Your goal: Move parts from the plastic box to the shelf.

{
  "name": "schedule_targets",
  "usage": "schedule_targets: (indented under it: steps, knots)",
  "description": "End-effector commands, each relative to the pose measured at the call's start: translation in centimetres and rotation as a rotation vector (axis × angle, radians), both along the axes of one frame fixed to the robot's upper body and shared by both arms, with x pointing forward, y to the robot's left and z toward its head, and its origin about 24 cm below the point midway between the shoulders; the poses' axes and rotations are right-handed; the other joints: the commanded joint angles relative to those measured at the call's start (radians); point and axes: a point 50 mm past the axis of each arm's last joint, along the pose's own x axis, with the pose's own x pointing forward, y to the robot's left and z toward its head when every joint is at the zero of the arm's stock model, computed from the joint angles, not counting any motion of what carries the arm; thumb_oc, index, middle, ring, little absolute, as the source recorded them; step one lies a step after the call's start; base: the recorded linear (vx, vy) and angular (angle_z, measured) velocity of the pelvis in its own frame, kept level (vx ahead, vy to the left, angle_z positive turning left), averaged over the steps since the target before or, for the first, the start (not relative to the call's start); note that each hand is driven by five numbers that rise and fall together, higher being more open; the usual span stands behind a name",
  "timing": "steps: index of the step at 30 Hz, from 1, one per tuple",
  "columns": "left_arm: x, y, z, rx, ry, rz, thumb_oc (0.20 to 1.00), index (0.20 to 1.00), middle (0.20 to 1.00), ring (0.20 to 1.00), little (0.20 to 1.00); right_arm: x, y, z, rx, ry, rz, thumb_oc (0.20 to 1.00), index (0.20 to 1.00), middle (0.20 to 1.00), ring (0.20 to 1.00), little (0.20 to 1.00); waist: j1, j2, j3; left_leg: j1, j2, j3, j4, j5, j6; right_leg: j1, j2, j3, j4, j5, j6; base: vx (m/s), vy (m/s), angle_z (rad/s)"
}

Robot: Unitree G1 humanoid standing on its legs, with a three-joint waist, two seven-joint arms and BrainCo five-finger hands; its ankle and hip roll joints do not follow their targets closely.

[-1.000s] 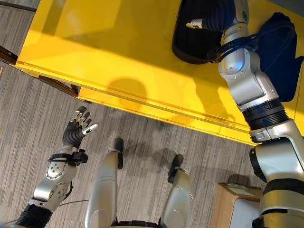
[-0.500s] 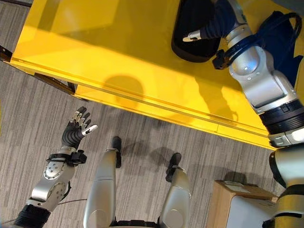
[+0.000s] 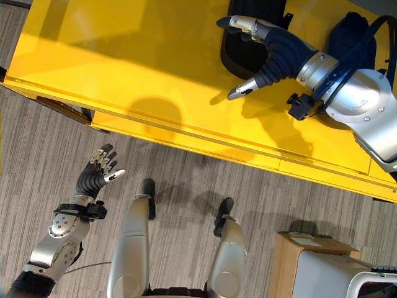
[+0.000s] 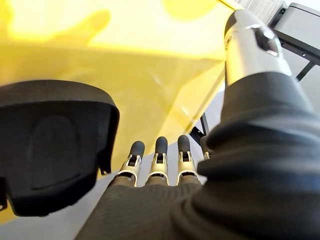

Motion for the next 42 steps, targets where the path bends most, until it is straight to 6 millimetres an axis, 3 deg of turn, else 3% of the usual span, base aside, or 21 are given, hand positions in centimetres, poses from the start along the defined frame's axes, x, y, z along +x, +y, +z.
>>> schedule_targets:
  steps: [1,7,23,28,42]
  knots:
    - [-1.3,0.0,1.2,-0.008,-0.061,-0.033,1.000,1.000,1.000,1.000,1.000,-0.9,-0.3,1.4,0.032,-0.041,0.027,1.000,1.000,1.000,1.000,1.000,0.007,0.002,-0.029,0.012,0.048,-0.014,-0.053,0.039,-0.060,0.054,-0.016,0.001,0.074,-0.020,-0.004,0.00,0.000,0.00]
    - [-1.3,0.0,1.3,-0.008,-0.059,-0.038,1.000,1.000,1.000,1.000,1.000,-0.5,-0.6,1.3,0.005,-0.053,-0.011,1.000,1.000,1.000,1.000,1.000,0.007,0.004,-0.023,0.009,0.048,-0.019,-0.053,0.040,-0.059,0.055,-0.017,-0.002,0.074,-0.019,-0.004,0.00,0.000,0.00]
    - [-1.5,0.3,1.3,-0.035,-0.065,-0.002,1.000,1.000,1.000,1.000,1.000,-0.4,-2.9,3.8,-0.089,-0.299,-0.222,1.000,1.000,1.000,1.000,1.000,0.003,0.012,-0.015,0.006,0.047,-0.020,-0.048,0.035,-0.056,0.052,-0.013,0.003,0.080,-0.024,-0.006,0.00,0.000,0.00]
    - [-1.5,0.3,1.1,-0.035,-0.056,0.001,1.000,1.000,1.000,1.000,1.000,0.5,-3.8,3.2,-0.074,-0.271,-0.281,1.000,1.000,1.000,1.000,1.000,0.008,0.013,-0.010,0.009,0.046,-0.017,-0.053,0.037,-0.055,0.052,-0.013,0.004,0.081,-0.026,-0.006,0.00,0.000,0.00]
    - [-1.4,0.1,1.2,-0.027,-0.057,-0.009,1.000,1.000,1.000,1.000,1.000,2.4,-3.9,1.9,-0.046,-0.220,-0.319,1.000,1.000,1.000,1.000,1.000,0.012,0.027,0.002,0.007,0.042,-0.015,-0.052,0.036,-0.050,0.044,-0.014,0.010,0.085,-0.027,-0.010,0.00,0.000,0.00]
